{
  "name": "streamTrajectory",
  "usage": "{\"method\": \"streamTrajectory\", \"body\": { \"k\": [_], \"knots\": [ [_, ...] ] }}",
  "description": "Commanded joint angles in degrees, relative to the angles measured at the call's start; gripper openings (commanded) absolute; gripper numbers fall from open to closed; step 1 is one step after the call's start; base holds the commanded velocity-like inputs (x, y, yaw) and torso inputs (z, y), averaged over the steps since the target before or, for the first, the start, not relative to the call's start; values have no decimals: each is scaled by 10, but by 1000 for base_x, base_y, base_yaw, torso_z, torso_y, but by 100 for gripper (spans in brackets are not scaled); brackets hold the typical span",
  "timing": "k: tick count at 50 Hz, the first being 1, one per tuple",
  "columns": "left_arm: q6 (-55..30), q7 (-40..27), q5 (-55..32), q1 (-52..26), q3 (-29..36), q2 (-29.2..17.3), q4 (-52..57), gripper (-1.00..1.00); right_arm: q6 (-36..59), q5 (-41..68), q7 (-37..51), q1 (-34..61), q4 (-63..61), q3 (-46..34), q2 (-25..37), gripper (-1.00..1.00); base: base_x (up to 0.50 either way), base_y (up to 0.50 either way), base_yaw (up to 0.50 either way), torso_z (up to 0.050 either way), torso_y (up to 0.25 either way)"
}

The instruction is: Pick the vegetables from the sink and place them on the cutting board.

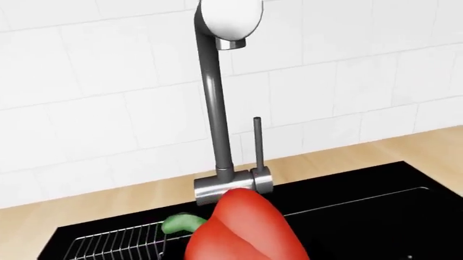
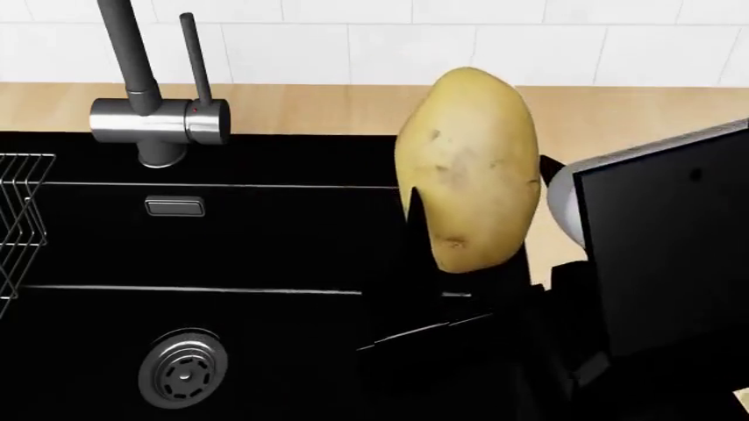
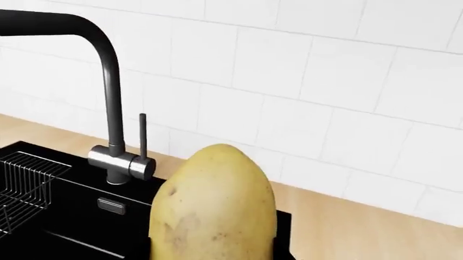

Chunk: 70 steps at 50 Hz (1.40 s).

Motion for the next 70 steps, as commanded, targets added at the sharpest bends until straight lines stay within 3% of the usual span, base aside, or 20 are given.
{"method": "streamTrajectory", "body": {
  "k": [1, 31, 58, 70],
  "knots": [
    [11, 2, -17, 8, -1, 5, 1, -100, -15, -34, -15, -25, -25, 20, 13, -100, 0, 0, 0, 0, 0],
    [38, -44, -70, 25, 1, -15, -5, -100, -33, -38, -14, -53, -29, 20, 42, -100, -294, -8, 0, 0, 0],
    [61, -63, -84, 30, 17, -25, -6, -100, -56, -54, -19, -86, -38, 17, 69, -100, -204, -441, 0, 1, 0],
    [73, -35, -50, 59, 16, -25, 0, -100, -62, -73, -31, -100, -32, 14, 69, -100, -13, -500, 0, 0, 0]
  ]
}}
